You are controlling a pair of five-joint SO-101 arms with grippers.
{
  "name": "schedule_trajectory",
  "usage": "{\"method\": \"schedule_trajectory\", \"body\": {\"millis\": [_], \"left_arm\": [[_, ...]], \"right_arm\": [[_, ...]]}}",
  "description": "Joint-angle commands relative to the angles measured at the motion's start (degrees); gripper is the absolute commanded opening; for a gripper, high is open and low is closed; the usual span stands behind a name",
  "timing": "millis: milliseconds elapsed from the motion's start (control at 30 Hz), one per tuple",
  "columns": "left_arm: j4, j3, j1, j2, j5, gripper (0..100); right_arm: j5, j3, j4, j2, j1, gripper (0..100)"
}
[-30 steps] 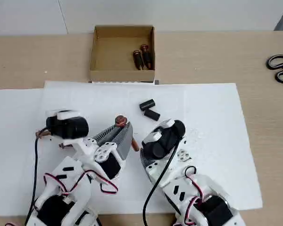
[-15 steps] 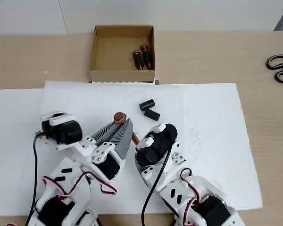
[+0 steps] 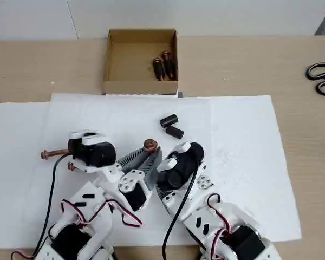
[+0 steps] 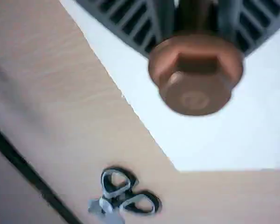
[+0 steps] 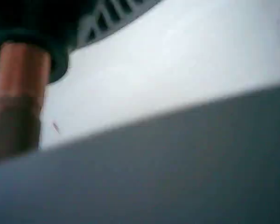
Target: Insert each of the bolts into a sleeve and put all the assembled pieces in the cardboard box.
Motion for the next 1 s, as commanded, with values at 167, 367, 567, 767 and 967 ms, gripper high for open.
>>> {"method": "schedule_trajectory", "body": {"millis": [167, 367, 567, 767, 967], "left_arm": [[9.05, -0.92, 6.51, -0.79, -6.42, 1], [9.23, -0.92, 6.42, -0.79, -6.51, 3], [11.16, -1.71, 6.42, -0.53, -10.37, 23], [15.82, -7.25, 4.04, -0.44, -12.84, 23], [17.23, -12.53, -2.81, -0.44, -18.02, 23]], "right_arm": [[0.0, -2.9, -4.09, -0.31, -0.22, 0.4], [0.0, -2.9, -4.0, -0.31, -0.22, 0.4], [0.0, -2.9, -3.82, -0.31, -0.22, 0.4], [0.0, -2.73, -3.74, -0.22, 1.01, 0.4], [0.0, -2.64, -3.74, -0.13, 3.91, 0.4]]}}
